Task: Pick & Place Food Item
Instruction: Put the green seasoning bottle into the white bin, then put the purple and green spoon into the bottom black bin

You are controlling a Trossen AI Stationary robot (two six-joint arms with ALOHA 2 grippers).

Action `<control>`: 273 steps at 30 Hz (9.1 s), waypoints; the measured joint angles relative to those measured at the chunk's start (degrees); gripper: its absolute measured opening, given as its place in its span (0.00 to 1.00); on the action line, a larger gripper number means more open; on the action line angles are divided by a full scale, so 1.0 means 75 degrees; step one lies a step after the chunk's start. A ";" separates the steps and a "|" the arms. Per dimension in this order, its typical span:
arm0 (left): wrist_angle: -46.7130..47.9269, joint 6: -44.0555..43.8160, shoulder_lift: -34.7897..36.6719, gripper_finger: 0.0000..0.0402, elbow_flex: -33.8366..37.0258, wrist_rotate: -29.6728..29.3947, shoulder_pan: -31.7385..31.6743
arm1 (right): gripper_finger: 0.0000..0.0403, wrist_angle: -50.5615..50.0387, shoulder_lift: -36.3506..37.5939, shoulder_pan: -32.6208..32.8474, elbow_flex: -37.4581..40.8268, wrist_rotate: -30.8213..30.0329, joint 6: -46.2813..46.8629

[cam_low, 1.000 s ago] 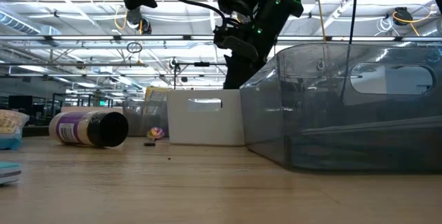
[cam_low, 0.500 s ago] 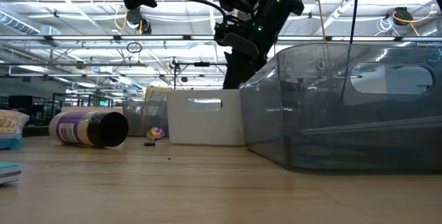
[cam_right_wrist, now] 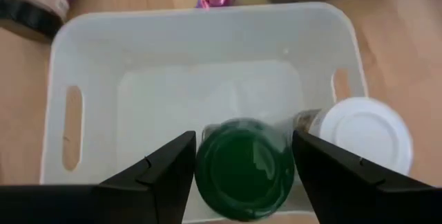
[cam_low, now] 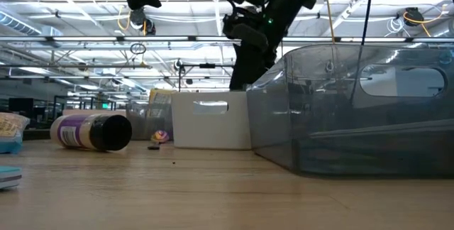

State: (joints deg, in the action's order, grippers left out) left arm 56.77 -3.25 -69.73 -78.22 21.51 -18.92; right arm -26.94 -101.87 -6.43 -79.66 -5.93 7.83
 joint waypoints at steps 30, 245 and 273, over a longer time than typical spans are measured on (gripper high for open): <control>-0.0438 -0.1155 0.2499 0.68 0.1652 -0.0079 -0.0009 | 0.56 0.3366 0.2987 0.0436 0.0989 -0.0039 0.1561; -0.7770 -0.4462 -0.0644 0.03 0.2037 -0.5079 0.1290 | 0.01 0.4217 0.1875 0.1168 0.0756 -0.3942 0.0881; -0.9033 -0.3314 -0.0074 0.52 0.2043 -0.0380 -0.0425 | 0.00 0.3397 0.3176 0.0963 0.0744 -0.2902 0.0666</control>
State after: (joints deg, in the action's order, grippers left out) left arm -10.97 -28.11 -70.29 -62.89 18.65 -22.10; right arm -1.46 -78.05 0.79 -74.08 -27.69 12.82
